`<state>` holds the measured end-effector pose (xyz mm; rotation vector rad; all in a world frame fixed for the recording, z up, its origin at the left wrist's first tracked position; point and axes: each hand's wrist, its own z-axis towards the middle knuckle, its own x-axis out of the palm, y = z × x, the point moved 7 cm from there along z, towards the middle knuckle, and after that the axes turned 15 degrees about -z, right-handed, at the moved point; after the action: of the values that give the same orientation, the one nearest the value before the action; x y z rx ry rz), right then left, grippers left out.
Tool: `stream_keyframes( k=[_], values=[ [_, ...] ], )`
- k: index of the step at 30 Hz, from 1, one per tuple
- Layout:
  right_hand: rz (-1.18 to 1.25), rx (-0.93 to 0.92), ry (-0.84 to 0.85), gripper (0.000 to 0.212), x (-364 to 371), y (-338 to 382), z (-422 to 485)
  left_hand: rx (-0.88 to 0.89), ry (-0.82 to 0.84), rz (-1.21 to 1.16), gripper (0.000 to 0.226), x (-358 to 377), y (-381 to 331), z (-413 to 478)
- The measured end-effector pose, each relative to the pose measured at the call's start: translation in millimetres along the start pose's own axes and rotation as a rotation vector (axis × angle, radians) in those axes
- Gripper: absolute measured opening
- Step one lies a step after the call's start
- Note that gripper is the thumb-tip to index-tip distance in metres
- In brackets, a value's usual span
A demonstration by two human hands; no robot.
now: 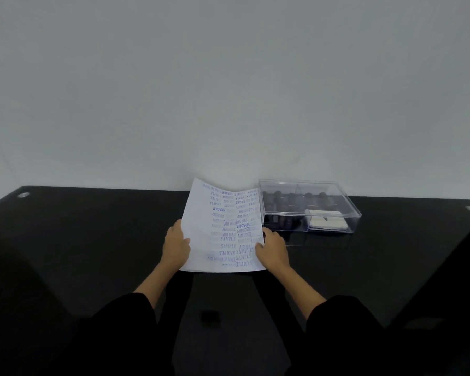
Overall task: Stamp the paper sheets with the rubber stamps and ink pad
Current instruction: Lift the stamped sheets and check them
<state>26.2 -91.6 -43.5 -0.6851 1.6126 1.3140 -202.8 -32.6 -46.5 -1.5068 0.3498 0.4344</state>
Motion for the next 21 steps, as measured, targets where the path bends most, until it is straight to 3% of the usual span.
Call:
stream_keyframes(
  k=[21],
  values=[
    [-0.148,0.016,-0.007,0.026,1.6,0.0,7.0,0.017,-0.019,0.274,0.053,15.0,-2.6,-1.7]
  ],
)
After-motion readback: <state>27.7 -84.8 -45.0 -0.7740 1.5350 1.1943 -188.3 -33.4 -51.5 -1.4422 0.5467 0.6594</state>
